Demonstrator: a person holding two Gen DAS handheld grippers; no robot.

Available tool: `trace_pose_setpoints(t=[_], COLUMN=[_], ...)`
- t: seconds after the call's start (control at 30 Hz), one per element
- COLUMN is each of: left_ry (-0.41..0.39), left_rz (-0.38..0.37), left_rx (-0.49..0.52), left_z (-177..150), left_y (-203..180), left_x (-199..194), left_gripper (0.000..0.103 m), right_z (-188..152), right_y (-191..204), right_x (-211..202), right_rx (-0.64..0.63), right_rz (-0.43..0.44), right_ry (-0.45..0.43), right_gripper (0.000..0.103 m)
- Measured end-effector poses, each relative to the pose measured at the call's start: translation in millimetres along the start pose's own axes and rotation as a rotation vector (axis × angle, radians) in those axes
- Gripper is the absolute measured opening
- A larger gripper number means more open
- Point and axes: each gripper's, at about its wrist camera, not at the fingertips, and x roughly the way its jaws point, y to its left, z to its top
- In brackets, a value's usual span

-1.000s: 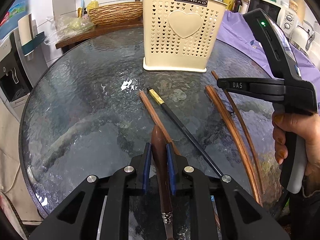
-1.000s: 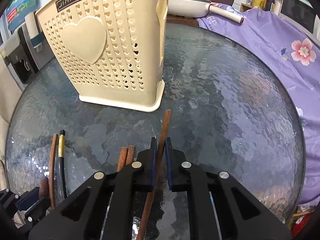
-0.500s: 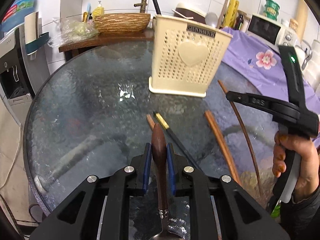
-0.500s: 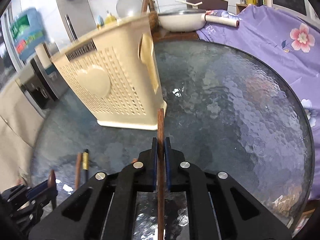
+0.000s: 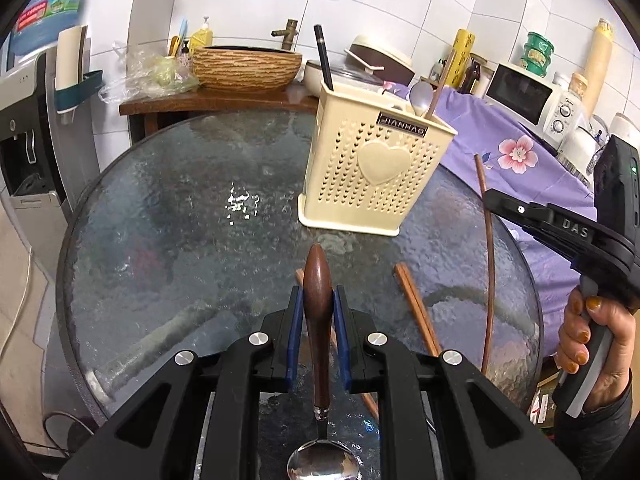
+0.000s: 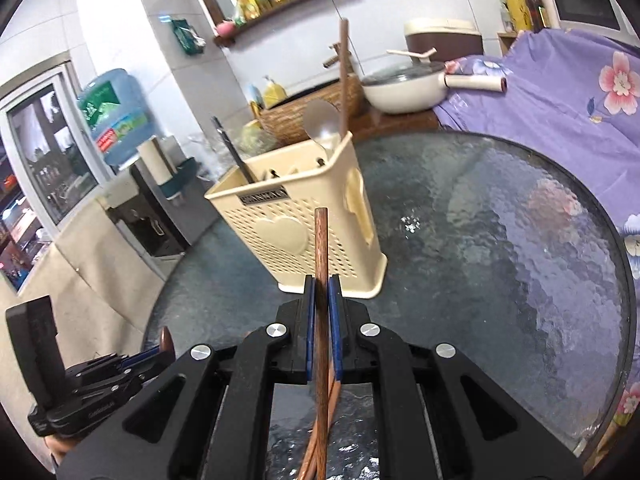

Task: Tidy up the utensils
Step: 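Lift the wooden-handled spoon with the left gripper while the right gripper lifts the chopstick, then carry the spoon and chopstick over the cream holder and lower both into it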

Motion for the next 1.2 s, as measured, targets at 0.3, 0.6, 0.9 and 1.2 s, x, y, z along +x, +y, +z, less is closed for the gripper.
trace_pose_setpoints(t=[0.3,0.6,0.9,1.2], left_ry=[-0.040,-0.066,-0.105,-0.156], left_rz=[-0.021,-0.045,-0.063,-0.066], left_rx=[0.009,0.030,0.047,0.087], left_z=[8.8,15.5,30.1,57.5], left_y=[-1.6,-5.7,-11.0,-24.4], left_x=[-12.7,-19.2,-30.6,-37.7], left_gripper=[0.015,0.015,0.015,0.015], right_z=[6.5,14.2,33.6,57.7], right_y=[10.1,29.3,52.3,74.5], right_x=[-28.8,-51.5,-61.9,-63.3], right_rx=[-0.019,-0.061,-0.129,-0.212], right_rz=[0.061,0.098,0.106,0.078], right_ry=[-0.038,-0.077,-0.116,-0.133], right_gripper=[0.007,0.007,0.007,0.007])
